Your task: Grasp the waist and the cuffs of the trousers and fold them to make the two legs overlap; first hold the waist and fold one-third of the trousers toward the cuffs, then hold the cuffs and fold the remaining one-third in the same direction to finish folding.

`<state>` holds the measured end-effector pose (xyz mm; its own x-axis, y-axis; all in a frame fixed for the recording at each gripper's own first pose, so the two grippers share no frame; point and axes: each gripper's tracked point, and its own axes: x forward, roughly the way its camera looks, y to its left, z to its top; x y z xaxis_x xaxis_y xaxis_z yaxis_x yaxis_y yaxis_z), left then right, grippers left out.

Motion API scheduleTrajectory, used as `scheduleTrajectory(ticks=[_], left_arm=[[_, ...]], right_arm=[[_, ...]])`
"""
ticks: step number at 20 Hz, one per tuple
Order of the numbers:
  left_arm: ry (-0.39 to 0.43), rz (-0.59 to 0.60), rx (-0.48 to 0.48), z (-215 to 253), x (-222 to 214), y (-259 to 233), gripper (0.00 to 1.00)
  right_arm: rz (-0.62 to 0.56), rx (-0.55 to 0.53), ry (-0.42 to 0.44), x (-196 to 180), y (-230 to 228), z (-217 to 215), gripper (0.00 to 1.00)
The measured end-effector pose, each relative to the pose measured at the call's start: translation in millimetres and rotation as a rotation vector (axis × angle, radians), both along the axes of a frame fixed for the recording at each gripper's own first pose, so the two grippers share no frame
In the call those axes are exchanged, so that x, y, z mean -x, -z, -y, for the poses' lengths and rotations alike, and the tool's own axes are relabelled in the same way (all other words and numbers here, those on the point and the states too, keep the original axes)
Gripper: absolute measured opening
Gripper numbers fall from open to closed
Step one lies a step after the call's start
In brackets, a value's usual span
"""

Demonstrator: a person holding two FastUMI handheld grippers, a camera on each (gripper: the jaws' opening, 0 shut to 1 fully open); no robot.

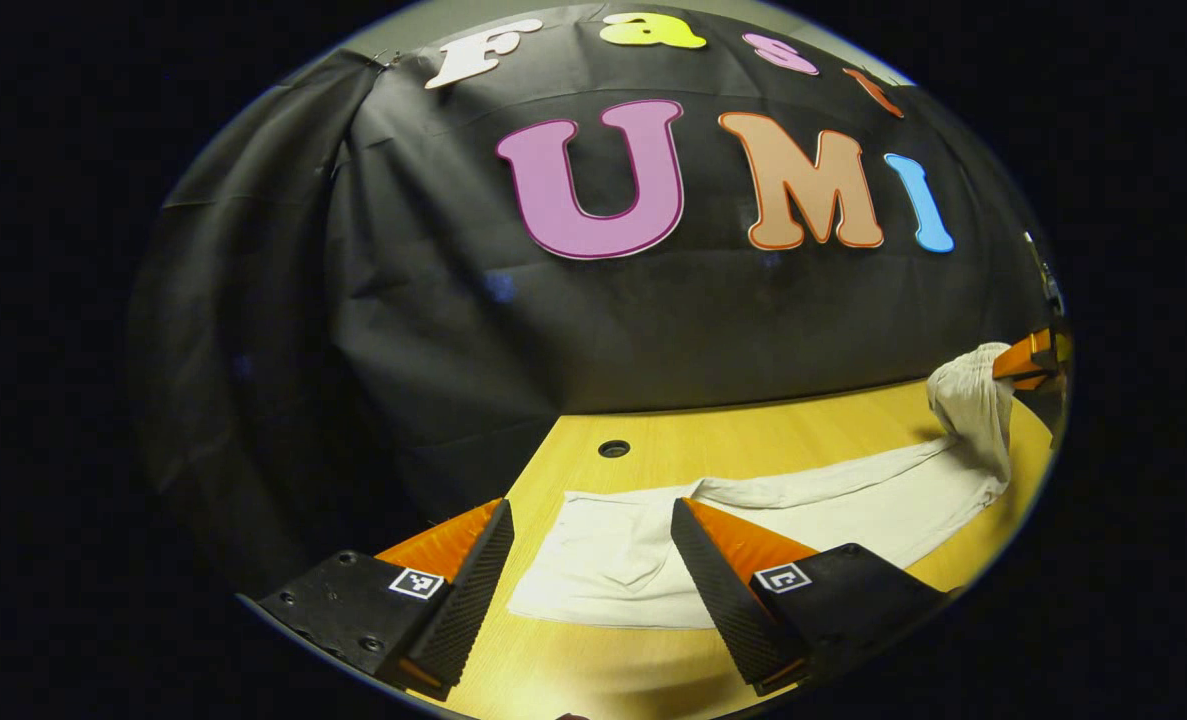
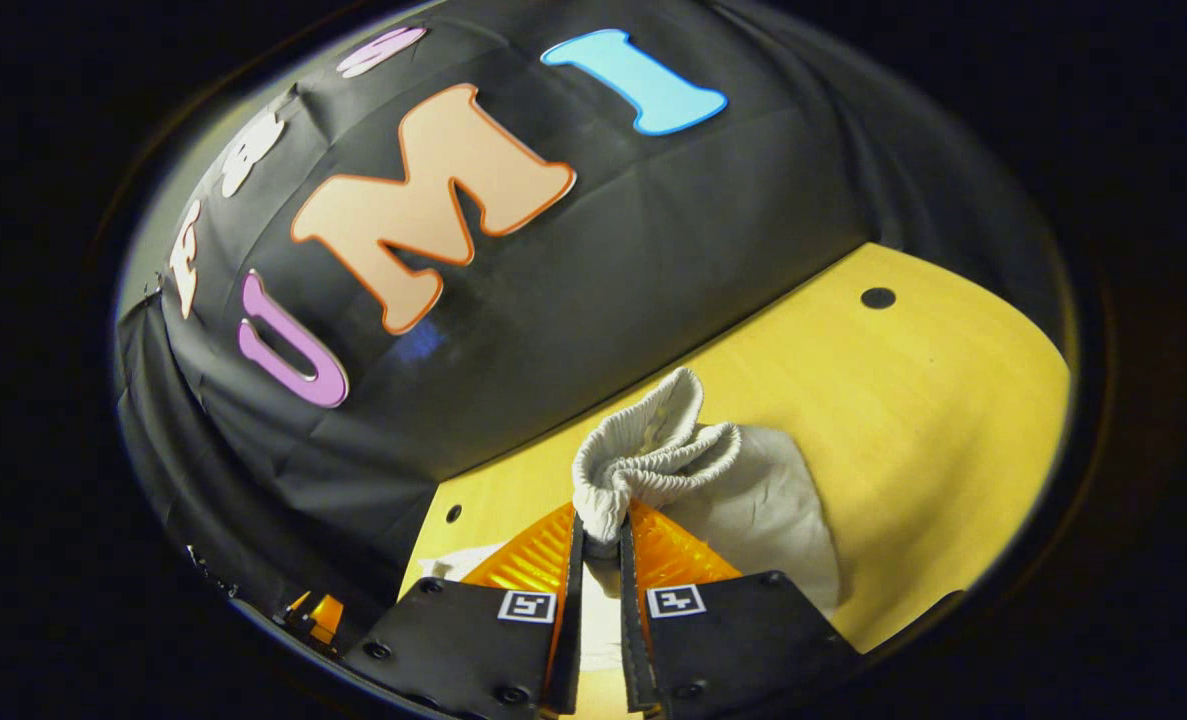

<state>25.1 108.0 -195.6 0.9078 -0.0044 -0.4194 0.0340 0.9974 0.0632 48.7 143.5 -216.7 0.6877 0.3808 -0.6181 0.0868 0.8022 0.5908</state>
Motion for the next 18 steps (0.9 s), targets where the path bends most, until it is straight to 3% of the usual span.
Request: scheduleTrajectory(ticks=[6, 12, 15, 16, 18], left_arm=[[-0.035, -0.040, -0.015, -28.9, 15.7, 15.3, 0.96], [-0.050, -0.067, -0.016, -43.8, 18.4, 29.7, 0.96], [-0.037, -0.077, -0.012, -43.4, 15.5, 37.5, 0.96], [-0.030, -0.081, -0.011, -43.2, 14.1, 40.6, 0.96], [-0.015, -0.089, -0.003, -40.6, 11.3, 47.1, 0.96]], right_arm=[[-0.074, 0.052, -0.182, 37.5, 52.2, -55.9, 0.19], [-0.115, 0.161, -0.358, 66.4, 89.4, -68.0, 0.19], [-0.164, 0.135, -0.449, 75.7, 92.9, -77.6, 0.19], [-0.148, 0.123, -0.469, 79.0, 87.2, -76.2, 0.26], [-0.117, 0.083, -0.506, 83.4, 70.6, -79.4, 0.64]])
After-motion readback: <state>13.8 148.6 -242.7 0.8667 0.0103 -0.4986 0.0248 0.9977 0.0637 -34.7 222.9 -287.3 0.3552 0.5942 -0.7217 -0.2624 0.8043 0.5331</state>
